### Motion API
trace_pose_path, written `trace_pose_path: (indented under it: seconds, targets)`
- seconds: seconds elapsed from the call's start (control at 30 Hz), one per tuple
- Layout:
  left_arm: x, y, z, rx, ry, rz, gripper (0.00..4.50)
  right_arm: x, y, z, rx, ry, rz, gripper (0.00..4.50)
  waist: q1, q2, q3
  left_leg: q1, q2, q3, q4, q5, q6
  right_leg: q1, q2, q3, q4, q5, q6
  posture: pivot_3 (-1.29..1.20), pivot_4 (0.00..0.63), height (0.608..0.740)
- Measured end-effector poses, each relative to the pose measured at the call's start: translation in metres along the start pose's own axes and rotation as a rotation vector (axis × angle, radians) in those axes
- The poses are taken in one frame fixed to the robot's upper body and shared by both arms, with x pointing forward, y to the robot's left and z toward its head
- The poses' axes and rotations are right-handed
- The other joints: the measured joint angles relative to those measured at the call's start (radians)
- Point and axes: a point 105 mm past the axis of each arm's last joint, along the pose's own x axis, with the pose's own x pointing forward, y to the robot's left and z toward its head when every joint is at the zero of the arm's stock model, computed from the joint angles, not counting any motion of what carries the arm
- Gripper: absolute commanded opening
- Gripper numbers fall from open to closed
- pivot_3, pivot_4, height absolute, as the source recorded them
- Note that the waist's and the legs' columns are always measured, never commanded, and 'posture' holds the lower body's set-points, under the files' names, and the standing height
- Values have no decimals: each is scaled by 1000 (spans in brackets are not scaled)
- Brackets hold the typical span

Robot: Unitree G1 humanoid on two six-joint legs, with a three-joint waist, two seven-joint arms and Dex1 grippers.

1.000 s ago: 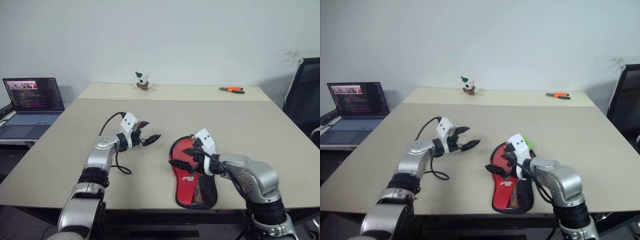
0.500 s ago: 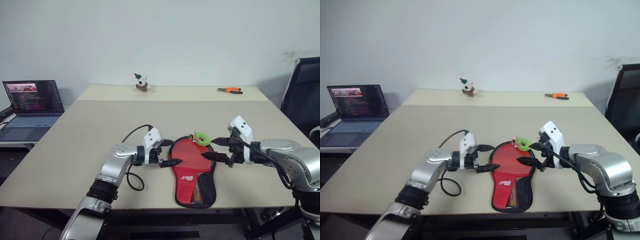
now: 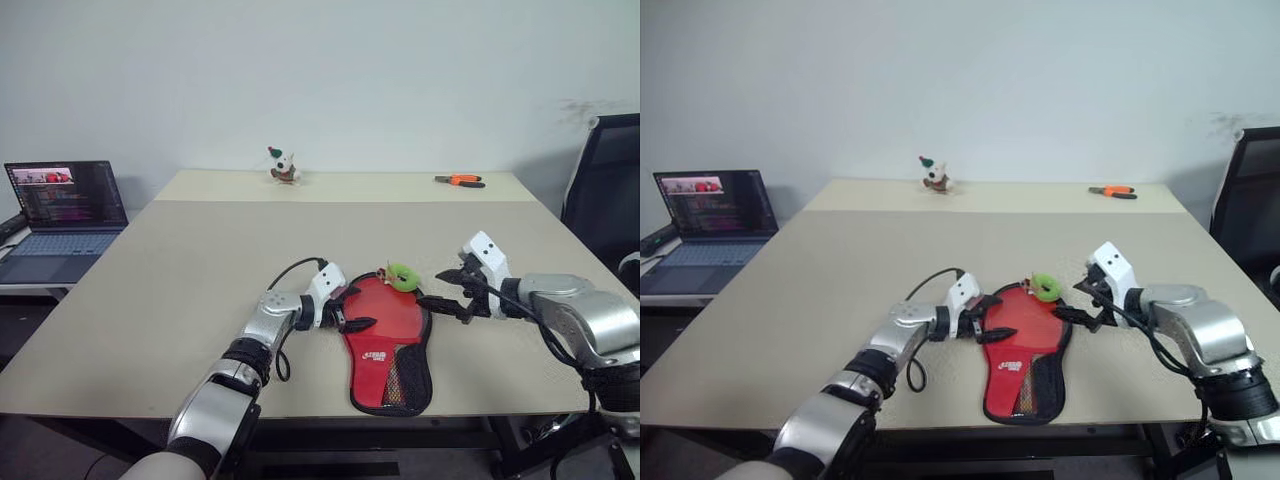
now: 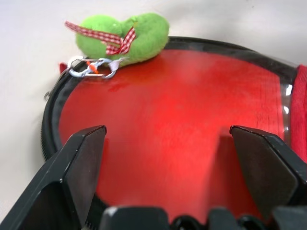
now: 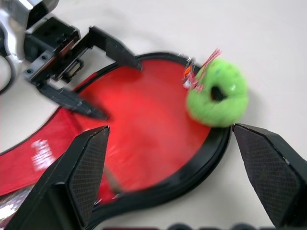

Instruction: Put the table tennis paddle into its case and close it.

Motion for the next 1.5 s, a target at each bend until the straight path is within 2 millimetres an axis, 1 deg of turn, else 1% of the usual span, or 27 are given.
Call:
trace_pose_path:
  seconds: [0.17, 0.23, 0.33, 0.4, 0.53, 0.63, 0.67, 0.7, 0.77, 0.87, 0.9, 1.03, 1.07, 1.2, 1.33, 1.5]
  targets:
    - [1, -1, 1, 20, -4, -7, 4483, 32, -8, -13, -48, 33, -10, 4500, 2, 0, 0, 0, 0, 0, 0, 0, 0, 0, 0, 0, 0, 0, 0, 0, 150, 740]
    - [1, -1, 1, 23, -1, -10, 4483, 43, -13, -15, -87, 48, -16, 4500, 1, 0, 0, 1, 0, 1, 0, 0, 0, 0, 0, 0, 0, 0, 0, 0, 150, 740]
    - [1, -2, 1, 26, -1, -14, 4483, 59, -13, -15, -136, 54, -1, 4500, 1, 0, 0, 1, 0, 0, 0, 0, 0, 0, 0, 0, 1, 0, 0, 0, 150, 740]
    - [2, -2, 1, 30, 0, -16, 4483, 67, -16, -18, -153, 60, -10, 4500, 1, 0, 0, 1, 0, 0, 0, 0, 0, 0, 0, 0, 1, 0, 0, 0, 150, 740]
    - [1, -2, 1, 36, 1, -18, 4483, 75, -24, -28, -184, 88, -38, 4500, 1, 1, 0, 1, 0, 0, 0, 0, 0, 0, 0, 0, 1, 0, 0, 0, 150, 740]
    - [0, -1, 1, 48, 5, -18, 4500, 78, -29, -25, -216, 93, -50, 3964, 1, 1, 0, 2, 0, 1, 0, 0, 0, 1, 0, 1, 1, 0, 0, 0, 150, 740]
    - [0, -1, 1, 52, 6, -18, 4500, 79, -30, -25, -219, 94, -53, 3663, 1, 1, 0, 3, 0, 0, 0, 0, 0, 2, 0, 1, 1, 0, 0, 0, 150, 740]
    - [0, -2, 1, 55, 8, -20, 4500, 79, -31, -27, -218, 95, -56, 3220, 1, 1, 0, 4, 0, 1, 0, 0, 0, 3, 0, 1, 1, 0, 0, 0, 150, 740]
    - [0, -2, 1, 59, 10, -22, 4500, 81, -31, -28, -217, 92, -54, 2739, 1, 1, 0, 5, 0, 1, -1, 0, 0, 4, 0, 1, 1, 0, 0, 0, 150, 740]
    - [1, -3, 1, 86, 17, -29, 4500, 81, -32, -28, -216, 99, -59, 1632, 1, 1, 0, 6, 0, 1, -1, 0, 0, 5, 0, 1, 1, 0, 0, 0, 150, 740]
    - [1, -3, 2, 93, 18, -31, 4500, 81, -32, -29, -215, 101, -58, 1435, 1, 1, 0, 6, 0, 1, -1, 0, 0, 5, 0, 1, 1, 0, 0, 0, 150, 740]
    - [9, -8, 6, 138, 26, -60, 4500, 82, -32, -28, -209, 98, -57, 138, 2, 1, -1, 6, 0, 1, -1, 0, 0, 5, -1, 1, 1, 0, 0, 0, 150, 740]
    - [11, -10, 7, 138, 23, -66, 4500, 82, -32, -27, -208, 94, -57, 62, 3, 1, -1, 6, 0, 1, -1, 0, 0, 6, -1, 1, 1, 0, 0, 0, 150, 740]
    - [19, -18, 9, 127, 18, -108, 4500, 82, -32, -26, -205, 91, -55, 62, 3, 1, -1, 6, 0, 1, -1, 0, 0, 6, -1, 1, 1, 0, 0, 0, 150, 740]
    - [25, -22, 8, 96, 27, -127, 4500, 81, -34, -25, -202, 91, -60, 62, 2, 2, -1, 7, 0, 1, 0, 0, 0, 6, -1, 1, 1, 0, 0, 0, 150, 740]
    - [25, -22, 3, 54, 36, -117, 4500, 70, -47, -25, -215, 107, -101, 62, 3, 2, -1, 10, -1, 1, -1, 0, 0, 9, -1, 1, 1, 0, 0, 0, 150, 740]
